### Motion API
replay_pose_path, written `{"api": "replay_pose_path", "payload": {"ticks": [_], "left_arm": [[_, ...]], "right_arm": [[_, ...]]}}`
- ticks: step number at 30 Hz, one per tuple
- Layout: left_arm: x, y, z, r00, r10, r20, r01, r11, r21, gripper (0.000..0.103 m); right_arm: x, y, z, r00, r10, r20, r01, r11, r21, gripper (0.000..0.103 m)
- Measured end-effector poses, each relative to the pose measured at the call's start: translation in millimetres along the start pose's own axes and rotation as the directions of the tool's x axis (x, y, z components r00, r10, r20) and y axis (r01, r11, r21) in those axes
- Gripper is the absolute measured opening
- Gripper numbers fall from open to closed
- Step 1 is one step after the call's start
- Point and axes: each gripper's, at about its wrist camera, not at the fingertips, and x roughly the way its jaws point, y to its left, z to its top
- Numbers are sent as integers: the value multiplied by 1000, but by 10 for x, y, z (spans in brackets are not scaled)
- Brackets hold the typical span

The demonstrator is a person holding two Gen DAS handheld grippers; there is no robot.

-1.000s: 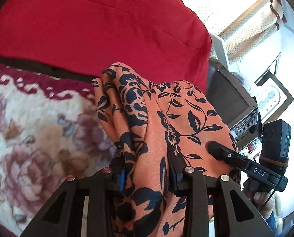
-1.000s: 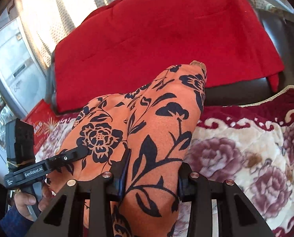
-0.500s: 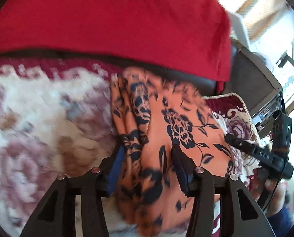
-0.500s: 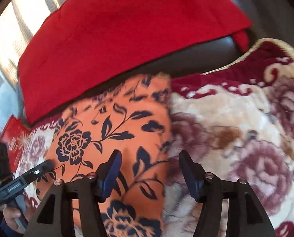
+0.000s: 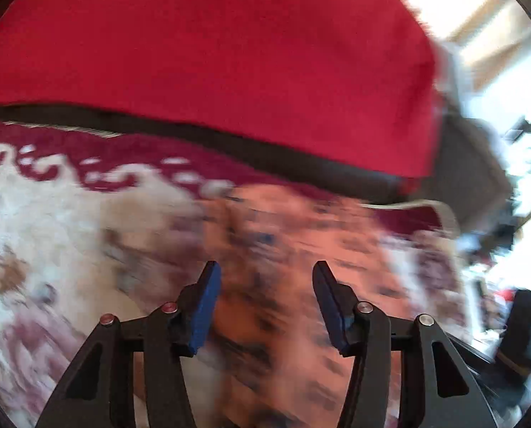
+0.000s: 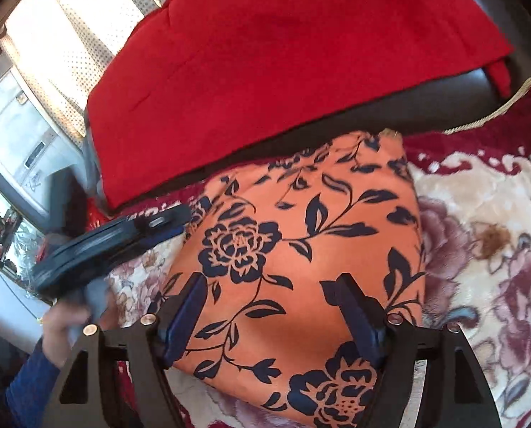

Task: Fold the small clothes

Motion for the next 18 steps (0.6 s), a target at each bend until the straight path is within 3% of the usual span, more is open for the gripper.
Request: {"api": "replay_pose_path", "payload": {"ticks": [1,3,8,12,14,16,18], "left_arm": [[158,150,27,998,33,-50,-35,998,-52,51],[182,275,16,998,-10,-58,4,995,-103,52],[-386,36,-176,996,-66,65,65,998,11,52],[-739,-158,-613,991,-114,64,104,985,139,57],[-707,-203,-828,997,-70,40,61,977,204,57],[-458,-88,-928,999,37,-8,-34,974,223,57],[-309,117,-925,999,17,-39,-11,986,164,60]], "right_arm": [[49,-22,11,1000,-13,-18,13,1000,1,77],[68,-49,0,999,-12,-36,12,1000,13,77],[-89,-85,-33,999,34,-7,-34,999,35,77],[-267,-115,-241,991,133,2,-132,985,114,80],[-318,-168,-385,985,170,7,-169,974,153,82],[-275,-279,-488,989,147,-7,-143,973,182,83],[-210,-503,-578,993,114,-28,-102,954,281,82]]}}
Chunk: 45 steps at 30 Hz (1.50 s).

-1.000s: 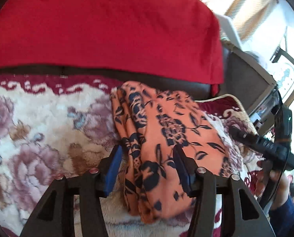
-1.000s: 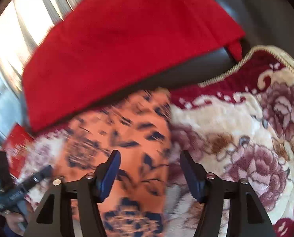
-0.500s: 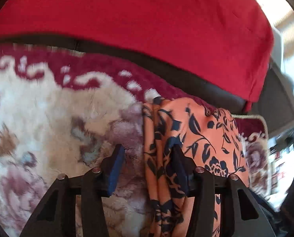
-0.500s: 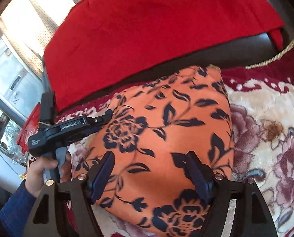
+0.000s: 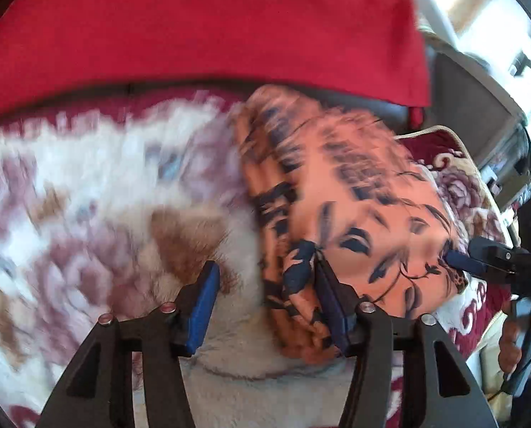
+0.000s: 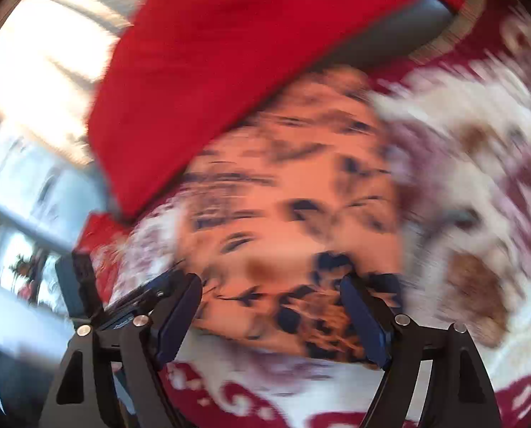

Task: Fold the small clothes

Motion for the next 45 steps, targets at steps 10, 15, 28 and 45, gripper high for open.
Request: {"api": "replay_pose_path", "payload": {"ticks": [10,15,28,45], "left_arm": [[-402,-72,-114,997,68,36,-67,997,-39,68],[-938,-355,-339,966,191,172,-197,980,16,95],[-1452,-794,-549,912,317,259,-319,947,-37,96],[-1743,-1185,-506,896,299,329,-325,945,25,103]], "right_arm": [[-332,94,-339,998,-7,60,6,1000,3,88],[-710,611,-684,982,-116,147,143,972,-186,90],[-967,1045,-1148,864,-392,317,482,826,-293,101],[-1109,1275,-1056,781,-487,391,608,738,-292,102]]}}
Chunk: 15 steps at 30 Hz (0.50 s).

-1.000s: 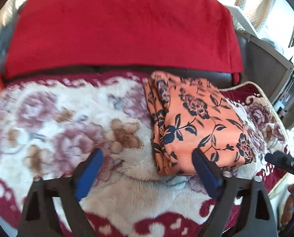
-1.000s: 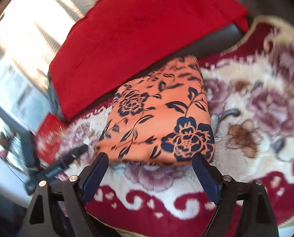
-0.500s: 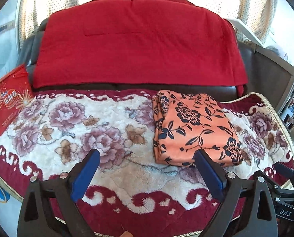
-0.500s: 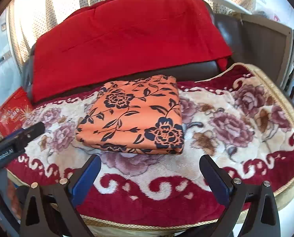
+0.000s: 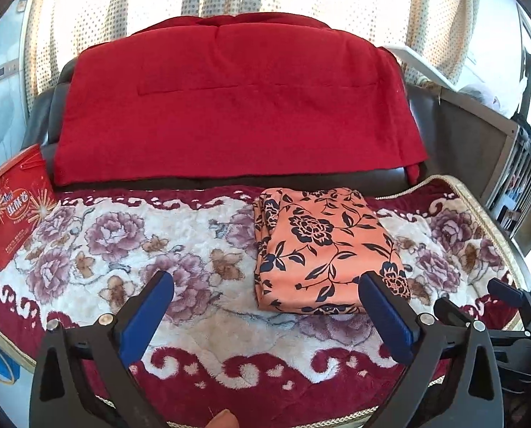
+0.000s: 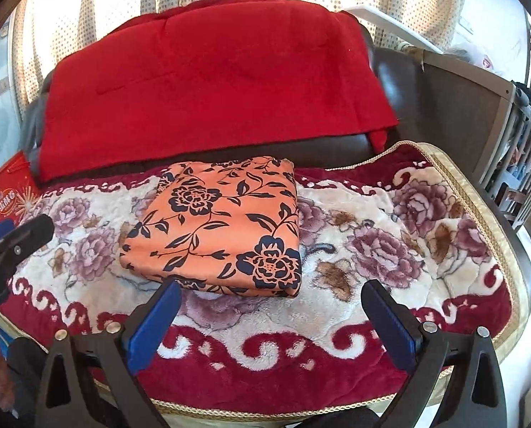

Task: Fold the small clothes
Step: 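Release the folded garment and withdraw both grippers above the blanket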

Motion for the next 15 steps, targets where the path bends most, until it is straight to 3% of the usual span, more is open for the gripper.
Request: {"api": "replay_pose_path", "payload": {"ticks": [2,10,15], "left_arm": [[9,-55,6,1000,30,-2,-30,999,21,103],[22,-151,51,999,37,35,-38,998,48,103],[126,-221,80,999,28,18,-29,997,67,103]], "right_arm": [[13,-5,-2,1000,2,-3,-2,1000,6,102],[41,-58,50,1000,-18,-6,18,1000,-1,102],[110,-86,101,1000,-25,-12,25,1000,1,102]]}}
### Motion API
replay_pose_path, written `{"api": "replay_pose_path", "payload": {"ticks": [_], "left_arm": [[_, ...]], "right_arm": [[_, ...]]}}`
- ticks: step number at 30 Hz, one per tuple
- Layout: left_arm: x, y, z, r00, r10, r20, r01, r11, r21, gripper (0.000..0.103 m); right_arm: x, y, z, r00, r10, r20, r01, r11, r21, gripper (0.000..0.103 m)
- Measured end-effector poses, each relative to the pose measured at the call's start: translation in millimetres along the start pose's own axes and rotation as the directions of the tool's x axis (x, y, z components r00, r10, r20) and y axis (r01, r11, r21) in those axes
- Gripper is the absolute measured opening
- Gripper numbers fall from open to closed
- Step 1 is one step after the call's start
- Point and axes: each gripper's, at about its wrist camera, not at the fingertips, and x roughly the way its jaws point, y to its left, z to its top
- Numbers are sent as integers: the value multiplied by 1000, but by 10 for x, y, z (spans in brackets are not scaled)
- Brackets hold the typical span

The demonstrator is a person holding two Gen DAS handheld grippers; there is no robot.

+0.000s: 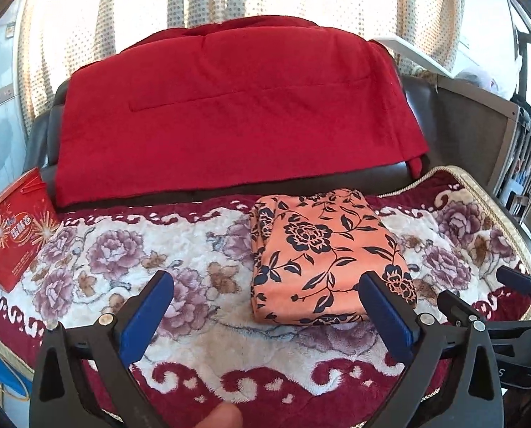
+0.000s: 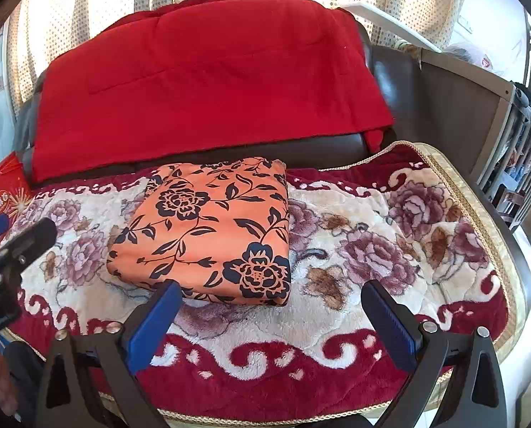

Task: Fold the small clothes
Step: 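Release the folded garment and withdraw both grippers above the blanket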

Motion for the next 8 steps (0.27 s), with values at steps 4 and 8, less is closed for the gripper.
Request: {"api": "replay_pose_path", "payload": {"ticks": [4,8], "left_arm": [[49,-37,24,1000,-5,6,5,1000,2,103],[116,-57,76,1000,1,18,-1,1000,13,103]], "right_arm": [[68,10,37,1000,-4,-3,4,1000,-8,102],[155,22,69,1000,1,-10,-1,1000,-14,102]]}}
